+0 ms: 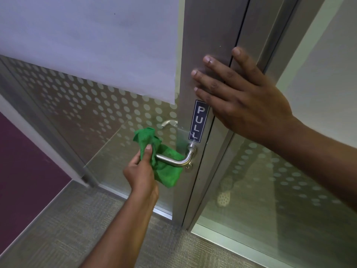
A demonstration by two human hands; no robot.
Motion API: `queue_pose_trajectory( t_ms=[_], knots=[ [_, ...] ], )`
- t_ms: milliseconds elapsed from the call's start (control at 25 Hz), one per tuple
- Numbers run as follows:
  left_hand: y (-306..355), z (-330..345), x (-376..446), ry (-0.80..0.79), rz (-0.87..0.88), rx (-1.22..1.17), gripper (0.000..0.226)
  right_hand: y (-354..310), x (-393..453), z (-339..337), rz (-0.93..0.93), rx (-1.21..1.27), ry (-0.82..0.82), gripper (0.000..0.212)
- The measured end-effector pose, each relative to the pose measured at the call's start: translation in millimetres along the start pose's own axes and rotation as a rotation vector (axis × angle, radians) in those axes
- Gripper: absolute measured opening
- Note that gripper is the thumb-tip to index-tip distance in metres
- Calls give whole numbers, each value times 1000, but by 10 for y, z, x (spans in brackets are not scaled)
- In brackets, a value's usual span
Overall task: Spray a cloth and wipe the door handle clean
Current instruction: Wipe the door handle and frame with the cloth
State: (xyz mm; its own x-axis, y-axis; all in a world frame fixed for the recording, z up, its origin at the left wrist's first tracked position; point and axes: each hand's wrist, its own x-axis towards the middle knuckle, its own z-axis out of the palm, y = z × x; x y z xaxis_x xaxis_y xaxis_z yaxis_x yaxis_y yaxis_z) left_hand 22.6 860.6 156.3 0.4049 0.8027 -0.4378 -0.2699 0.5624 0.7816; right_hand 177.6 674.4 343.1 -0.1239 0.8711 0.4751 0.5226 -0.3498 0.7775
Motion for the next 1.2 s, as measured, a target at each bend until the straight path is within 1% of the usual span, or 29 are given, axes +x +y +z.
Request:
queue_pose_trajectory(
  t_ms=[80, 160, 200, 360, 440, 560, 640, 680, 760, 840, 880, 920, 1000, 1120, 1200],
  knots=[
    [-123, -102, -152, -2, -112, -77, 15, -2, -3, 6, 1, -4, 3, 39],
    [-175, -111, -227, -15, -215, -113, 18, 5, 5, 16, -4, -5, 8, 39],
    [-181, -96, -235, -25, -232, -118, 20, 6, 7, 21, -8, -3, 8, 38],
    [-96, -46, -180, -64, -220, -183, 34, 13, 2, 28, -4, -8, 8, 38],
    [7, -15, -66, -63, -190, -178, 35, 6, 13, 19, 0, -2, 9, 38],
    [198, 70, 151, -80, -110, -17, 19, -3, 15, 12, -2, -7, 5, 38],
    [291, 104, 278, -113, -95, 108, 18, 7, 9, 9, -6, -13, 1, 38],
    [300, 90, 322, -144, -114, 136, 22, 8, 11, 7, -7, -15, 0, 38],
    [258, 0, 324, -216, -220, 106, 33, 12, 11, 4, -10, -18, -5, 38],
    [125, -131, 198, -250, -316, -4, 41, 6, 7, 1, -5, -11, -3, 39],
    [37, -183, 103, -250, -331, -62, 41, 7, 5, 0, -3, -8, 1, 38],
    [-50, -215, 0, -238, -324, -105, 39, 6, 8, 1, -2, -8, 5, 38],
    [-224, -211, -190, -189, -251, -135, 28, -2, 17, 8, -4, -15, 10, 38],
    [-426, -182, -376, -155, -96, -28, 8, -4, 16, 23, -5, -18, 9, 37],
    [-501, -164, -448, -198, -67, 13, 6, -1, 24, 29, -9, -29, 18, 37]
  ],
)
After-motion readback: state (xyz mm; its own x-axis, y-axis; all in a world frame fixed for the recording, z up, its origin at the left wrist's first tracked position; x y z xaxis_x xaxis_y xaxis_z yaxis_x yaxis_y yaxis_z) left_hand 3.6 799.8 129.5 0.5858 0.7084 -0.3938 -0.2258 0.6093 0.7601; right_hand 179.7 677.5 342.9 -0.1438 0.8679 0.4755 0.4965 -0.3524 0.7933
